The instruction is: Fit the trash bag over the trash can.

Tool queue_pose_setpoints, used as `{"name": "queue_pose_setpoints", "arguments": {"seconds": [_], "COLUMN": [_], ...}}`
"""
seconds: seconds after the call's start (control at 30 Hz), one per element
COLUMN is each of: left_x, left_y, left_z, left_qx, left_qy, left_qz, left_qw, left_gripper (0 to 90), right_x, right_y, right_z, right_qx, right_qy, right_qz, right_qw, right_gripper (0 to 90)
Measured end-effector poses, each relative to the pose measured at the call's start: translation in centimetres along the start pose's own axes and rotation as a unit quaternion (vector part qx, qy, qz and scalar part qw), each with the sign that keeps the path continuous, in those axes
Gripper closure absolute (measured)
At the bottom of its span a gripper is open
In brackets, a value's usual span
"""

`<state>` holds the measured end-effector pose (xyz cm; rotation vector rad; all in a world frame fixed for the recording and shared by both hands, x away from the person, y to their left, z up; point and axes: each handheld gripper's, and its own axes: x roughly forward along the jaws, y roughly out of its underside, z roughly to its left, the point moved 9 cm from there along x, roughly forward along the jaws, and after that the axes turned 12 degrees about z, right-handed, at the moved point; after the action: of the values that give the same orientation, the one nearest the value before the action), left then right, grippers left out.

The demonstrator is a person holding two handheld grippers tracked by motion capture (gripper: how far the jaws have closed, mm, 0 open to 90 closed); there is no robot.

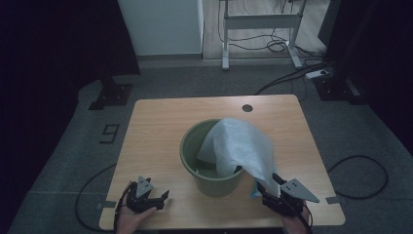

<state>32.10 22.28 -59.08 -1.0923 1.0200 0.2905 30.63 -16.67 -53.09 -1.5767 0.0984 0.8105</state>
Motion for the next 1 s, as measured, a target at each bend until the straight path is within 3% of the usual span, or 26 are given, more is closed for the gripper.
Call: {"name": "queue_pose_setpoints", "arguments": {"seconds": [0.23, 0.33, 0.47, 0.63, 0.9, 1.0], "left_x": [-0.1, 0.0, 0.0, -0.4, -3.0, -4.7], "left_y": [0.0, 0.0, -0.1, -0.4, -2.2, -3.4], "left_z": [0.0, -0.1, -0.1, 0.0, -0.3, -0.7], "left_qx": [0.0, 0.0, 0.002, -0.001, -0.019, -0.012], "left_qy": [0.0, -0.001, -0.002, -0.004, 0.004, -0.017], "left_qz": [-0.001, -0.001, 0.0, -0.011, -0.054, -0.074], "left_qw": [1.0, 1.0, 1.0, 0.9999, 0.9983, 0.997], "left_gripper": [13.8, 13.8, 13.8, 14.1, 15.4, 18.0], "right_x": [0.8, 0.5, -0.3, -2.1, -5.3, -6.3], "right_y": [0.8, 0.3, -0.9, -3.4, -9.1, -11.5], "right_z": [-1.9, -2.6, -3.6, -4.8, -5.6, -4.9], "right_qx": [0.021, 0.018, 0.019, 0.019, 0.015, 0.008], "right_qy": [0.01, 0.023, 0.035, 0.05, 0.056, 0.047], "right_qz": [0.005, -0.006, -0.022, -0.055, -0.118, -0.14], "right_qw": [0.9997, 0.9996, 0.999, 0.9971, 0.9913, 0.9891], "right_gripper": [74.0, 82.5, 88.0, 88.6, 88.6, 88.6]}}
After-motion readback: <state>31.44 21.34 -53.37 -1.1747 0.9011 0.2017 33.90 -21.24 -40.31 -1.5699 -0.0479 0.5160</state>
